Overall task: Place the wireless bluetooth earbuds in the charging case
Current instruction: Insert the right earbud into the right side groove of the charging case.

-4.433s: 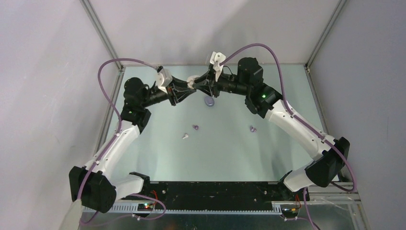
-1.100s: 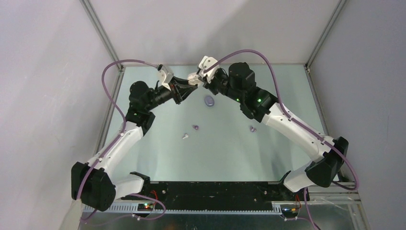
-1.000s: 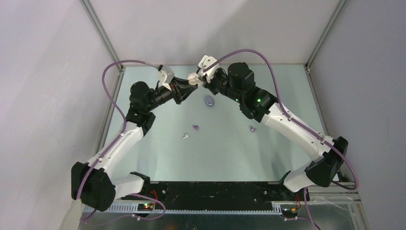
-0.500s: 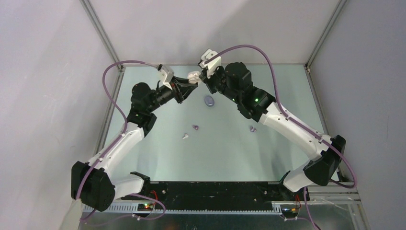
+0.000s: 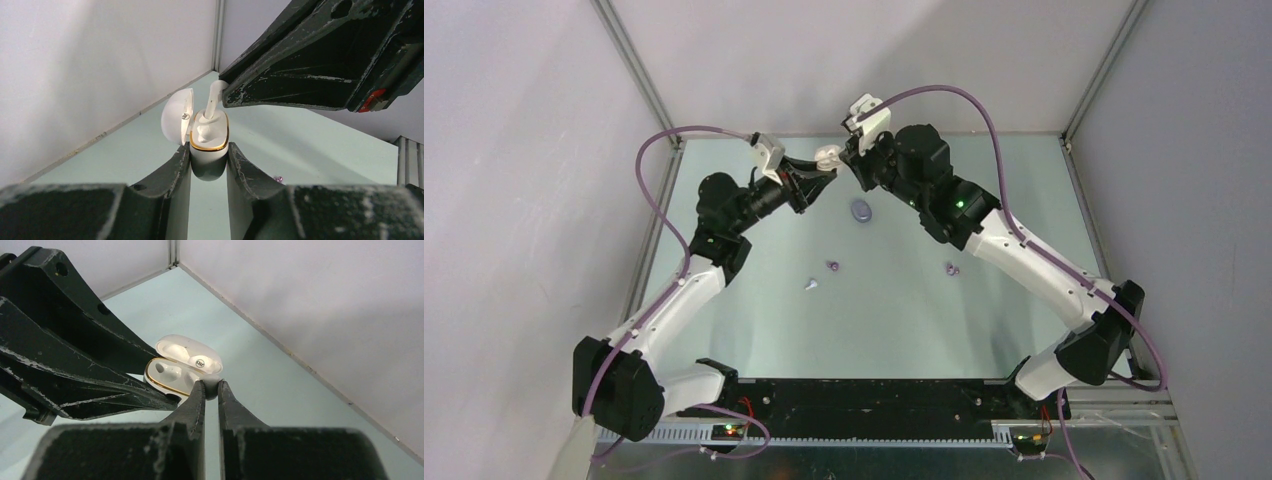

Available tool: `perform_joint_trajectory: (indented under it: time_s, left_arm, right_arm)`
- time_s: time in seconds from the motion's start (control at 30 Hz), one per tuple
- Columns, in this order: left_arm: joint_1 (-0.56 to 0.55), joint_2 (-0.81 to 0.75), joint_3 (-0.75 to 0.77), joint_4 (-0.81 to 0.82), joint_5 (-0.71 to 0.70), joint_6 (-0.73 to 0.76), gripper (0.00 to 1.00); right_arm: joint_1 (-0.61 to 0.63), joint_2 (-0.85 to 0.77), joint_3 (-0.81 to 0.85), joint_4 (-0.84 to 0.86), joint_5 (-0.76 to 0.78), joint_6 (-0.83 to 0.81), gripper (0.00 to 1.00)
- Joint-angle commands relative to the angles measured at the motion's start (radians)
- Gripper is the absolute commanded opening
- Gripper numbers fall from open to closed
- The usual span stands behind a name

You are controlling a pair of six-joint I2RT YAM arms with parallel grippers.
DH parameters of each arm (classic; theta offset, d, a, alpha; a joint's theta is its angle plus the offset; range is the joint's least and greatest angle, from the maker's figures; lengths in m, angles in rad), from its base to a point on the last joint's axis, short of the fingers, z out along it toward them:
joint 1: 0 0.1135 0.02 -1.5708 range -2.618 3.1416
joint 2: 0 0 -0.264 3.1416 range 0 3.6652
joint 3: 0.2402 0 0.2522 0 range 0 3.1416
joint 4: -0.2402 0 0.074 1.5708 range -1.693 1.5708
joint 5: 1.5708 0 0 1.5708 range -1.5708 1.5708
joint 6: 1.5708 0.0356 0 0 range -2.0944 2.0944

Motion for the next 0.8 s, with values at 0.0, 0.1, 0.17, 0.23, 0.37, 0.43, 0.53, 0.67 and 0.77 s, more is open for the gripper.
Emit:
perform_joint_trajectory:
  time_s: [0.0, 0.1, 0.17, 0.23, 0.37, 0.43, 0.53, 0.67, 0.77]
  left_arm:
    - [-0.007, -0.029, 0.005, 0.128, -0.063, -0.011, 0.0]
    - [-0.02, -0.03, -0.004, 0.136, -0.081, -0.008, 0.0]
    - [-0.03, -0.029, -0.008, 0.143, -0.09, 0.003, 0.0]
    - [-0.039, -0.027, -0.011, 0.145, -0.093, 0.015, 0.0]
    - [-0.046, -0.022, -0.017, 0.153, -0.083, 0.038, 0.0]
    - [-0.045, -0.019, -0.018, 0.157, -0.088, 0.044, 0.0]
    - [-0.045, -0.015, -0.017, 0.162, -0.094, 0.035, 0.0]
    - [-0.045, -0.016, -0.015, 0.167, -0.113, 0.026, 0.0]
    - [-0.046, -0.015, -0.015, 0.168, -0.113, 0.024, 0.0]
  right_arm:
    - [0.001, 0.027, 0.048, -0.08, -0.015, 0.056, 0.09]
    - [-0.009, 0.028, 0.055, -0.08, -0.009, 0.082, 0.09]
    - [-0.017, 0.031, 0.061, -0.085, -0.018, 0.113, 0.09]
    - [-0.025, 0.033, 0.068, -0.09, -0.034, 0.126, 0.07]
    - [-0.029, 0.035, 0.07, -0.088, -0.042, 0.122, 0.06]
    - [-0.03, 0.034, 0.067, -0.092, -0.044, 0.121, 0.06]
    - [-0.033, 0.033, 0.06, -0.097, -0.061, 0.123, 0.1]
    - [-0.04, 0.034, 0.061, -0.103, -0.093, 0.127, 0.15]
    - [-0.047, 0.034, 0.064, -0.103, -0.11, 0.135, 0.19]
